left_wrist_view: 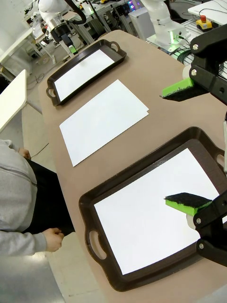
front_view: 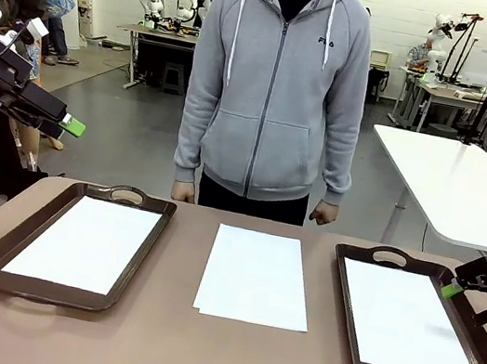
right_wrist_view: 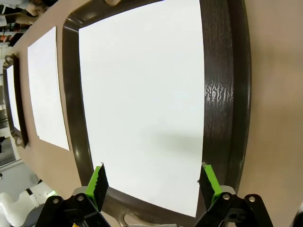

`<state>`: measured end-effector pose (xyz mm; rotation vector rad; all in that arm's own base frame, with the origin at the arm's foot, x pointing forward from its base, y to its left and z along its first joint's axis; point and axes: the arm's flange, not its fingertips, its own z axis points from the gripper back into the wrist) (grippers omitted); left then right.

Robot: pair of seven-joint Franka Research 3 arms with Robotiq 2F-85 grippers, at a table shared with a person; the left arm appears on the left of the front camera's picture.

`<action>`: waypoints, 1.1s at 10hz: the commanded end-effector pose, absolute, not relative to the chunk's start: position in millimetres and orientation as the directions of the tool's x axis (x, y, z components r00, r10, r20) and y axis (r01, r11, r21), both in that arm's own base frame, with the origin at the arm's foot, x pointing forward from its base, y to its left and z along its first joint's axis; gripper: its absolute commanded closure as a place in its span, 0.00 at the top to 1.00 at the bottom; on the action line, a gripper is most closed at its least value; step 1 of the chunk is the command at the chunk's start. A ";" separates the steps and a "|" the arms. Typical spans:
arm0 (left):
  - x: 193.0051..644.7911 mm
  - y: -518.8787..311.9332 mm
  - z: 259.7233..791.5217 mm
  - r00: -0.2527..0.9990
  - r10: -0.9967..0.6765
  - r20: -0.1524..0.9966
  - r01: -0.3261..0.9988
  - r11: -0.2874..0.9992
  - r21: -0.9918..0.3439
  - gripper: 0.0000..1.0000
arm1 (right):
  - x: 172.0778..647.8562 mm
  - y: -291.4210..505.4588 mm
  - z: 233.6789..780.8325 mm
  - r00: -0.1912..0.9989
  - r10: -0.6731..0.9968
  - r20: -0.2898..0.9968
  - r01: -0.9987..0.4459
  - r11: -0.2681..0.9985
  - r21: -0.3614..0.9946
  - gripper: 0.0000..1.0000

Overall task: Sort the A4 documents.
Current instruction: Receive the A4 Paper.

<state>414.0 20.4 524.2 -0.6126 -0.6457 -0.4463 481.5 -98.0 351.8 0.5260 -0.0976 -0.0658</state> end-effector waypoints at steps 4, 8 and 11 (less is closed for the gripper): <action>414.4 20.1 523.8 0.716 -0.185 0.674 0.554 0.737 -0.387 1.00 | 483.0 -99.0 353.0 0.994 -0.086 0.071 0.038 0.860 0.509 1.00; 414.4 20.1 523.8 0.716 -0.185 0.674 0.554 0.737 -0.387 1.00 | 453.5 -81.1 386.2 0.953 0.063 0.297 -0.197 0.872 0.448 1.00; 414.4 20.1 523.8 0.716 -0.185 0.674 0.554 0.737 -0.387 1.00 | 459.6 -26.3 475.9 0.716 0.357 0.600 -0.535 0.833 0.142 1.00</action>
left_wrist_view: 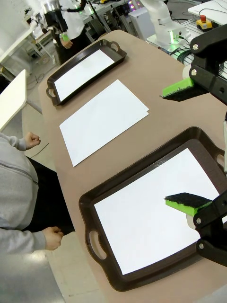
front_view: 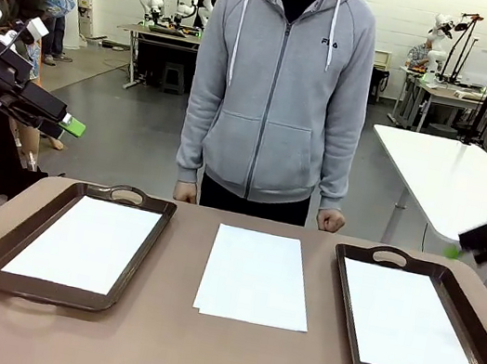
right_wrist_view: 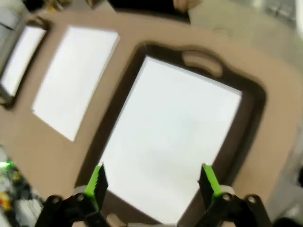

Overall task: Sort the A4 documents.
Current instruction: Receive the A4 Paper.

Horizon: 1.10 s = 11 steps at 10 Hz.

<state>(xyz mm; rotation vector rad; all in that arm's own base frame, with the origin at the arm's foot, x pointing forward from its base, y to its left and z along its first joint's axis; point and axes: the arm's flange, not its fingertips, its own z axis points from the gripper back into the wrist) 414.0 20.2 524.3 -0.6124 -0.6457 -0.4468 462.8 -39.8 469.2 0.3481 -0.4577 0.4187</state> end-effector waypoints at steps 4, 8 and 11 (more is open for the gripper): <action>414.4 20.1 523.8 0.716 -0.185 0.674 0.554 0.737 -0.387 1.00 | 433.2 15.4 562.7 0.411 0.506 0.759 -0.813 0.580 0.053 1.00; 414.4 20.1 523.8 0.716 -0.185 0.674 0.554 0.737 -0.387 1.00 | 404.6 14.7 586.2 0.414 0.513 0.752 -0.875 0.452 0.173 1.00; 414.4 20.1 523.8 0.716 -0.185 0.674 0.554 0.737 -0.387 1.00 | 382.3 12.3 587.9 0.439 0.519 0.733 -0.881 0.407 0.240 1.00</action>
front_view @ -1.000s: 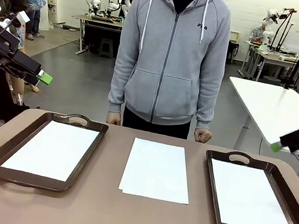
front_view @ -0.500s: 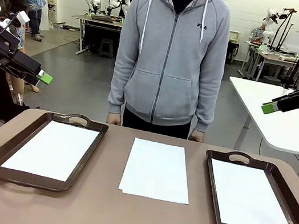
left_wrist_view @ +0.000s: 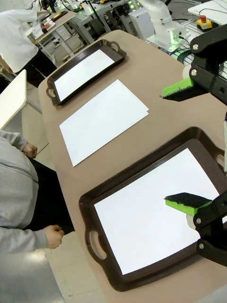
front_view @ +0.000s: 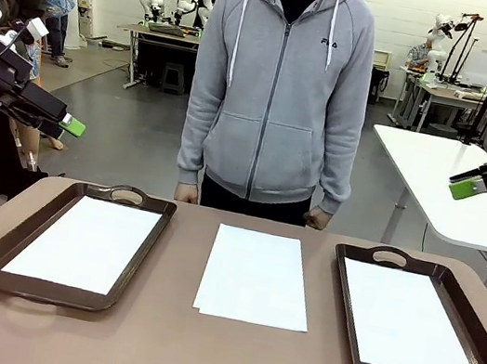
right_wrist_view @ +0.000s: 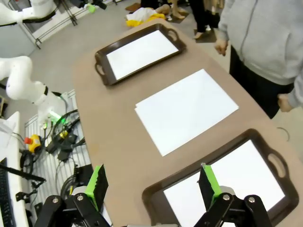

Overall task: Sort the A4 documents.
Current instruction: Receive the A4 Paper.

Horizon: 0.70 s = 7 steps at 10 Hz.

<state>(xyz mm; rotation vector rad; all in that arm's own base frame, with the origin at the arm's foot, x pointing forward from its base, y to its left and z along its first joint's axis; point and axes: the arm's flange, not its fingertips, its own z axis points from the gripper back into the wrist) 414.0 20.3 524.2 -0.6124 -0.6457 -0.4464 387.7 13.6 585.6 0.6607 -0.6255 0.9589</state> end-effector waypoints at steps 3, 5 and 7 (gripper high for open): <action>414.4 20.1 523.8 0.716 -0.185 0.674 0.554 0.737 -0.387 1.00 | 387.0 8.1 587.1 0.523 0.494 0.695 -0.845 0.411 0.343 1.00; 414.4 20.1 523.8 0.716 -0.185 0.674 0.554 0.737 -0.387 1.00 | 401.4 9.8 582.5 0.593 0.486 0.642 -0.800 0.441 0.406 1.00; 414.4 20.1 523.8 0.716 -0.185 0.674 0.554 0.737 -0.387 1.00 | 422.8 10.2 576.2 0.651 0.467 0.599 -0.757 0.454 0.470 1.00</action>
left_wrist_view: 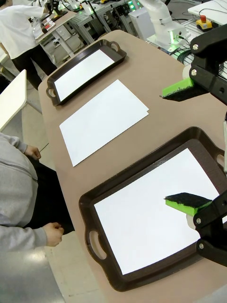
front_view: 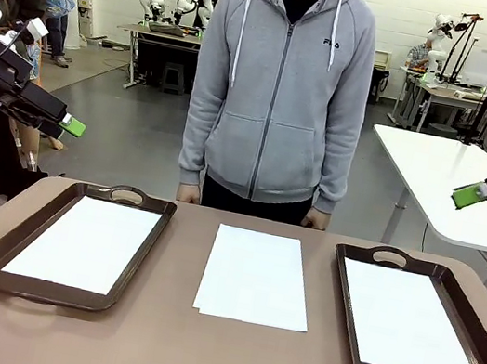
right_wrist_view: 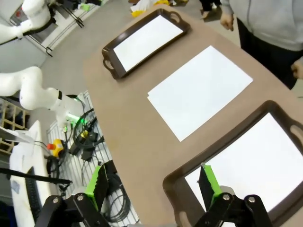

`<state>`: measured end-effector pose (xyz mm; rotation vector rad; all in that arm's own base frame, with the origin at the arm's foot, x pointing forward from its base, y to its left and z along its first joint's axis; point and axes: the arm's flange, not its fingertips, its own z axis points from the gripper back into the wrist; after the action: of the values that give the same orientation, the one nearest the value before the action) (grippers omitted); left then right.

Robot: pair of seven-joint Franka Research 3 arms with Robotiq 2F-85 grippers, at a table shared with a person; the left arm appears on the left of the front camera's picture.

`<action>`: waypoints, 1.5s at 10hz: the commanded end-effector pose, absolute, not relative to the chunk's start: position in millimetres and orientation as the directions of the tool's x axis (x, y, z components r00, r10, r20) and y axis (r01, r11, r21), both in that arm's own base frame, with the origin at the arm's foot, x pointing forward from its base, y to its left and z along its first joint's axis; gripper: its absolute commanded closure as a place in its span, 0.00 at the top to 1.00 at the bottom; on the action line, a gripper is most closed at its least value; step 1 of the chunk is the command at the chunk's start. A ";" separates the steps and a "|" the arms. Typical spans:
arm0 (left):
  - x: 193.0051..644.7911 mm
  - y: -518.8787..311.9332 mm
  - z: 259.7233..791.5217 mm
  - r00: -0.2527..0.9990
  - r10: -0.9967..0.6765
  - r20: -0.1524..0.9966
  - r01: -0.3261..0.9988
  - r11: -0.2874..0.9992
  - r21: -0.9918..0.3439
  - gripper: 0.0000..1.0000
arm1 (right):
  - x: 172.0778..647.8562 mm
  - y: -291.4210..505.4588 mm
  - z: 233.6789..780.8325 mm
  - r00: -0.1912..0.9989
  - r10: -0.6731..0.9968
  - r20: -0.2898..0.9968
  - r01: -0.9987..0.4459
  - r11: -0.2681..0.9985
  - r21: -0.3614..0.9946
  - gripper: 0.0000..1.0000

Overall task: Sort the A4 documents.
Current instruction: Receive the A4 Paper.

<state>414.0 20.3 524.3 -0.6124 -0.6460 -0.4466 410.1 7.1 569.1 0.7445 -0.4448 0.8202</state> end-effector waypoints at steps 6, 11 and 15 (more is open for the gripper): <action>414.4 20.1 523.8 0.716 -0.185 0.674 0.554 0.737 -0.387 1.00 | 430.4 12.2 567.1 0.649 0.488 0.583 -0.760 0.450 0.469 1.00; 414.4 20.1 523.8 0.716 -0.185 0.674 0.554 0.737 -0.387 1.00 | 430.4 12.2 567.1 0.649 0.488 0.583 -0.760 0.450 0.469 1.00; 414.4 20.1 523.8 0.716 -0.185 0.674 0.554 0.737 -0.387 1.00 | 430.4 12.2 567.1 0.649 0.488 0.583 -0.760 0.450 0.469 1.00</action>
<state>414.0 20.3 524.3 -0.6124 -0.6459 -0.4465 430.2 10.4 569.7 0.7688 -0.3877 0.7959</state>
